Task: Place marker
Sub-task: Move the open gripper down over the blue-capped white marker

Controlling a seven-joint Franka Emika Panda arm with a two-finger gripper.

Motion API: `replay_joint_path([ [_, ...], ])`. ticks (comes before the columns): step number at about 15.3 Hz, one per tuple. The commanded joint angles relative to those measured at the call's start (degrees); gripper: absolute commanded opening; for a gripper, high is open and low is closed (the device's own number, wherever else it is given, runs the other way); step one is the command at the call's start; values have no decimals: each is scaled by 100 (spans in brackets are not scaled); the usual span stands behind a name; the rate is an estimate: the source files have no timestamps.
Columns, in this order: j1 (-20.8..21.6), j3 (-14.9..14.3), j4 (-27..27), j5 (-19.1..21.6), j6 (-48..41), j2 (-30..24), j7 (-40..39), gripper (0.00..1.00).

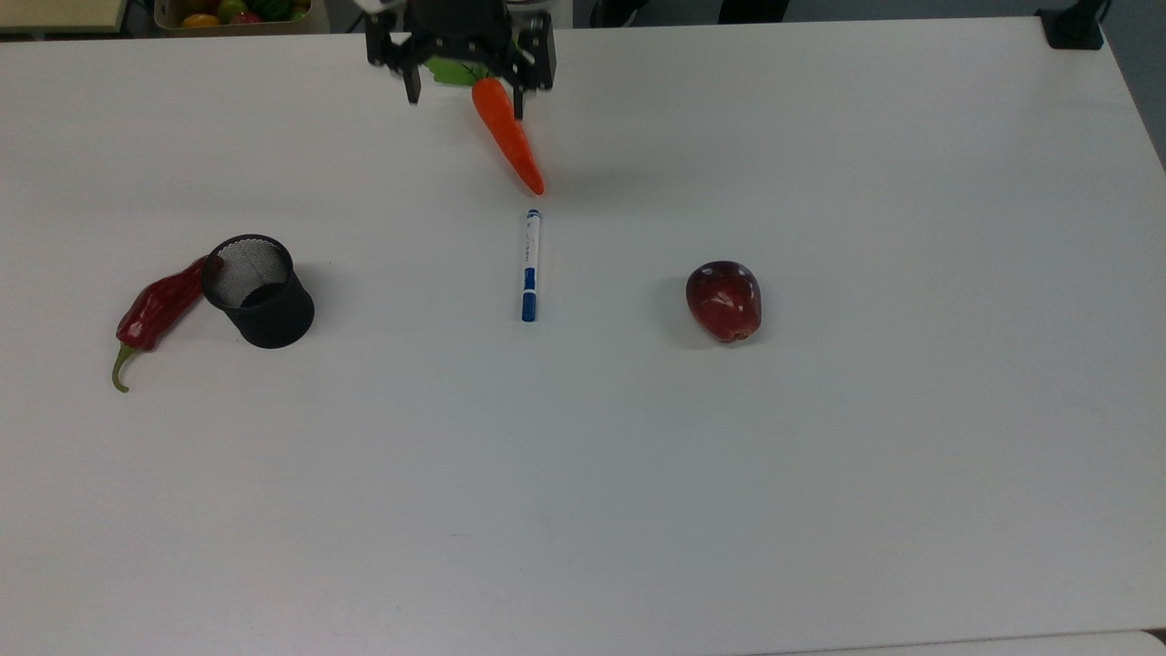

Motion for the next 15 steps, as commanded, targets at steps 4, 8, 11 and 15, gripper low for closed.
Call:
replay_joint_path([
  [4,-5,8,-95,10,817,969,134,100],
  [8,48,34,-393,10,1335,1234,195,100],
  [11,56,43,-569,10,1783,1401,204,100],
  [15,91,61,-605,19,2048,1673,213,96],
])
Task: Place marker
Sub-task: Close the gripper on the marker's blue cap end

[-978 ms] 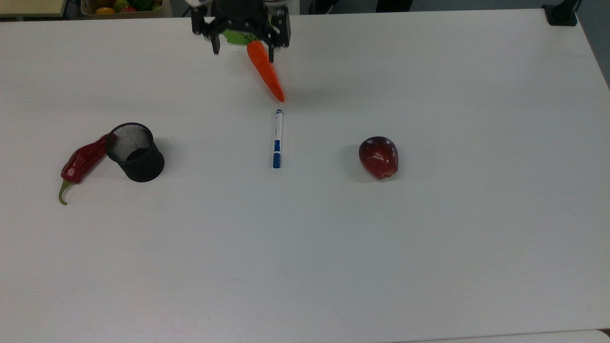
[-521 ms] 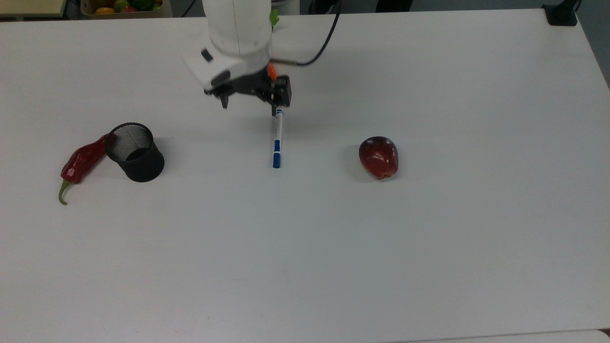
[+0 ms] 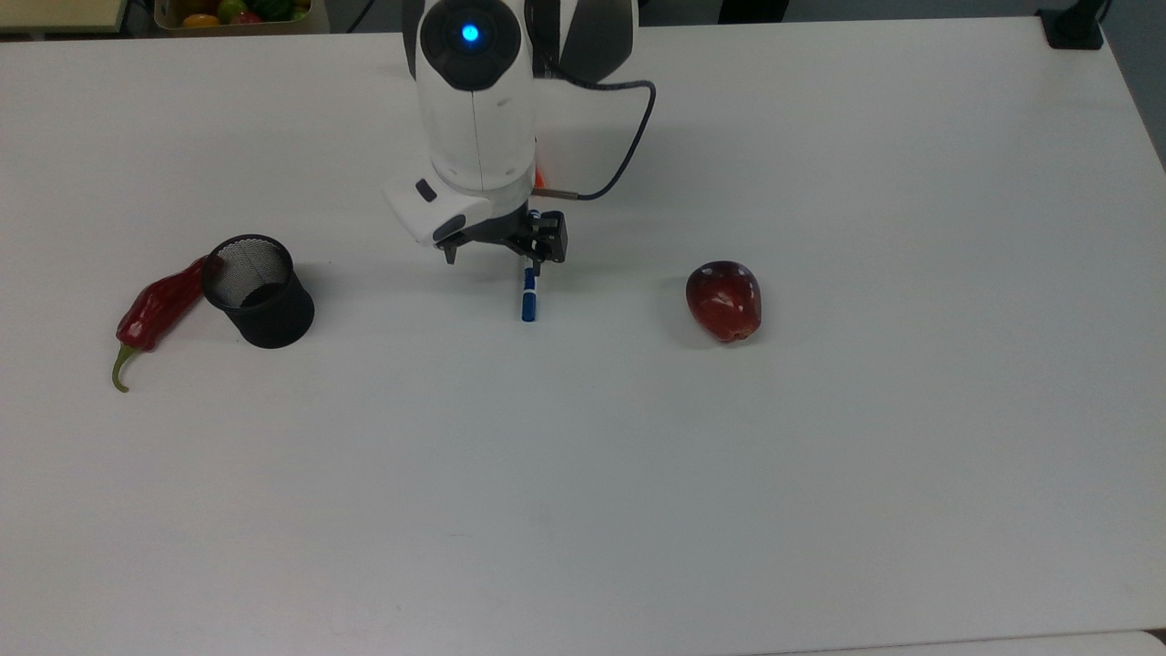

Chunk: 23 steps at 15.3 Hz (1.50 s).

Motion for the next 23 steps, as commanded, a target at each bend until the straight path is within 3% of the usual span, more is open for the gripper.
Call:
replay_joint_path([
  [1,100,27,-118,28,298,134,134,93],
  [4,232,27,-118,28,500,292,169,80],
  [8,268,27,-100,28,615,363,345,43],
  [11,312,27,-100,28,650,407,354,28],
  [20,312,27,-100,10,650,442,345,22],
  [23,303,27,-83,10,624,442,345,10],
])
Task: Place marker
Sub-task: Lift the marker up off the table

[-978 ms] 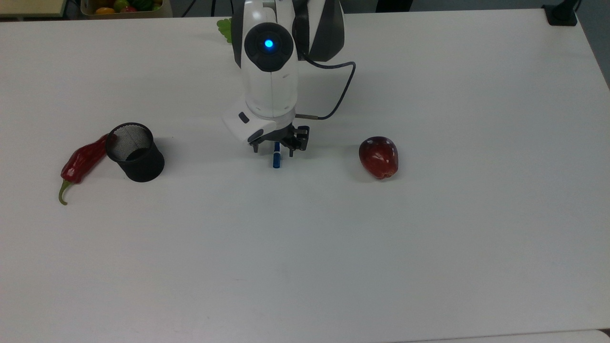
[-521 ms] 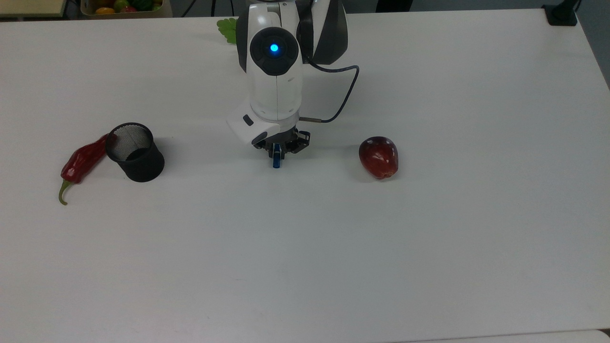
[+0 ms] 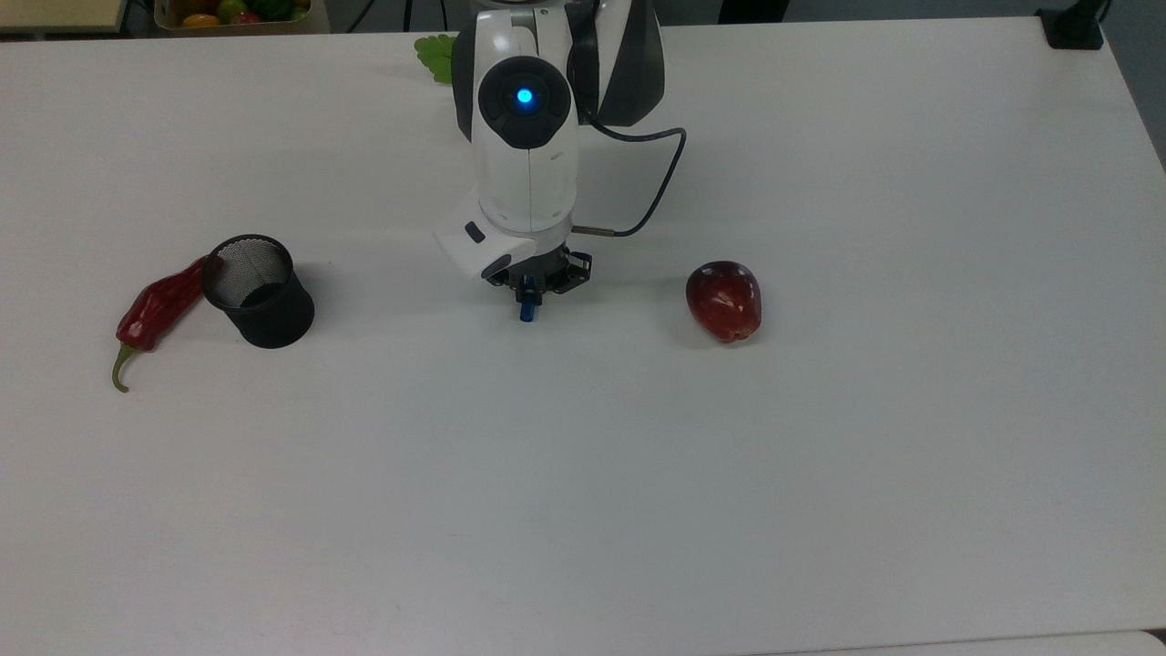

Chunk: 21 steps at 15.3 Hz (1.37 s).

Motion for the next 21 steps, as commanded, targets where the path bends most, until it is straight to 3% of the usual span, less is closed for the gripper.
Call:
replay_joint_path([
  [1,43,-11,-58,10,130,-38,93,7],
  [15,-10,-11,574,19,-1162,-908,49,5],
  [21,-211,-90,662,2,-1189,-1102,22,5],
])
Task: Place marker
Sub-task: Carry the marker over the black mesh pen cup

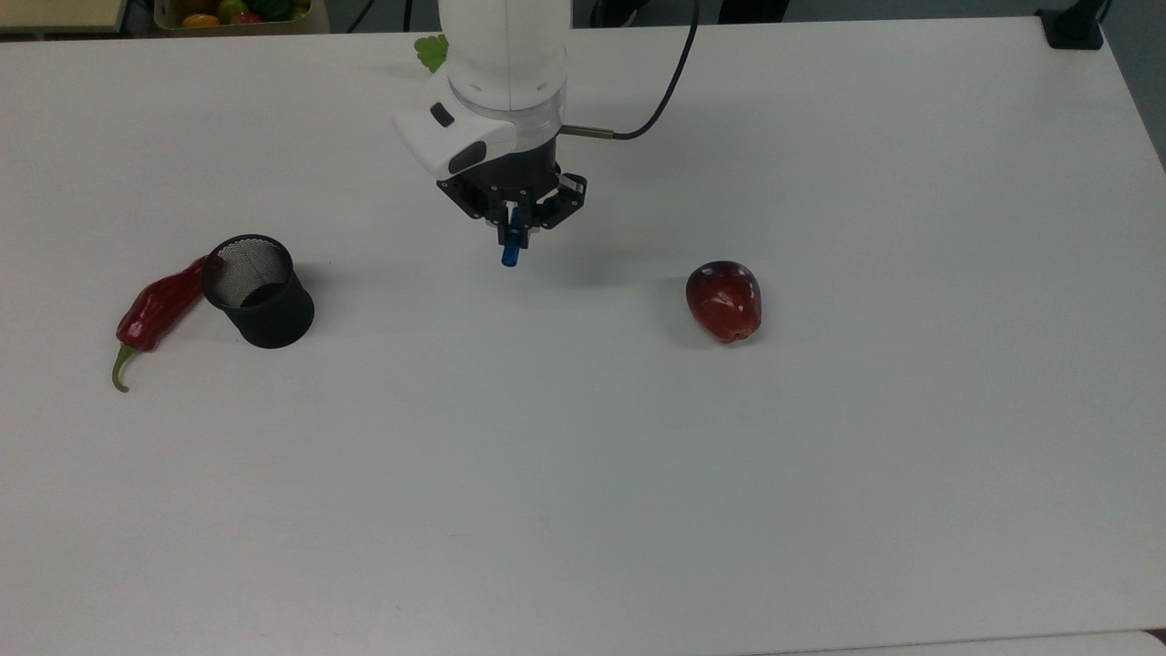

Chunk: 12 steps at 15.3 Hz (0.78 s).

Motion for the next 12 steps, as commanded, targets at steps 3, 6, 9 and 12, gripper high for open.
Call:
replay_joint_path([
  [3,-394,-37,23,-7,-106,-235,-133,5],
  [6,-693,-37,23,-59,-44,-297,-345,5],
  [9,-1044,-37,-3,-226,306,-306,-415,5],
  [12,-1308,-46,-143,-279,1244,-297,-415,5],
])
